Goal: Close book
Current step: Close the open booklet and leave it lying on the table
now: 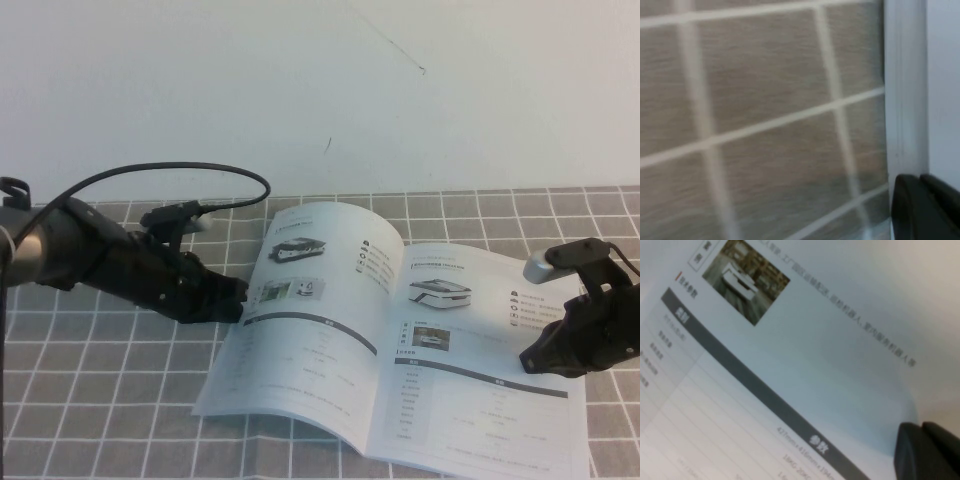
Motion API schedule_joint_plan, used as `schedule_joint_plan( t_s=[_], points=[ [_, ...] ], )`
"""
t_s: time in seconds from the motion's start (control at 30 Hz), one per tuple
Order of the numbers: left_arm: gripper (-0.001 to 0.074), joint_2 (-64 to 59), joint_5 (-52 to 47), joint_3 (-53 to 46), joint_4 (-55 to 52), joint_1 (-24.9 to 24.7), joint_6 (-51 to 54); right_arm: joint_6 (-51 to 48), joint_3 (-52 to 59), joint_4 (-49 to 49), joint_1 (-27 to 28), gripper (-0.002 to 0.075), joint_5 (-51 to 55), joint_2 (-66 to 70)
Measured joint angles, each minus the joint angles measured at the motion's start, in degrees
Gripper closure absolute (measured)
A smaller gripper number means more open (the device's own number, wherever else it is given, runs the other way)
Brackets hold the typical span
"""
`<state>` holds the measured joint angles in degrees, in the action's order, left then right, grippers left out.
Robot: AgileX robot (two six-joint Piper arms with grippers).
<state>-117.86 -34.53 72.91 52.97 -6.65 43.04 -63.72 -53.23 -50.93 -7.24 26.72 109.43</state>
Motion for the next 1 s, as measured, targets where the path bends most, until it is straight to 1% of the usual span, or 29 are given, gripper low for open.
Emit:
schedule_joint_plan(
  t_s=[0.13,0.23,0.37,0.47,0.57,0.73,0.87,1.0],
  points=[
    [0.0739,0.0,-0.1,0.1,0.4,-2.4,0.1,-0.1,0.0,0.0,0.0,0.0729,0.0,0.0],
    [0.0739,-0.1,-0.5,0.1,1.4,-3.3,0.1,-0.1,0.0,0.0,0.0,0.0729,0.0,0.0],
    [0.0739,-0.3,-2.2,0.1,5.6,-4.5,1.4,-0.2,0.0,0.0,0.0,0.0729,0.0,0.0],
    [0.0739,-0.8,-5.1,0.0,11.1,-5.3,5.1,-0.2,0.0,0.0,0.0,0.0729,0.1,0.0],
    [0.0739,-1.0,-9.9,-0.1,18.7,-6.0,10.6,-0.3,0.0,0.0,0.0,0.0729,0.1,0.0],
    [0.0739,-1.0,-20.6,-0.1,33.1,-6.9,19.9,-0.3,0.0,0.0,0.0,0.0729,0.1,0.0],
    [0.0739,-1.0,-28.9,1.3,39.5,-7.7,24.3,-0.4,0.0,0.0,0.0,0.0729,0.1,0.0],
    [0.0739,-1.0,-31.6,3.9,41.4,-8.4,25.3,-0.4,0.0,0.0,0.0,0.0729,0.1,0.0]
  ],
)
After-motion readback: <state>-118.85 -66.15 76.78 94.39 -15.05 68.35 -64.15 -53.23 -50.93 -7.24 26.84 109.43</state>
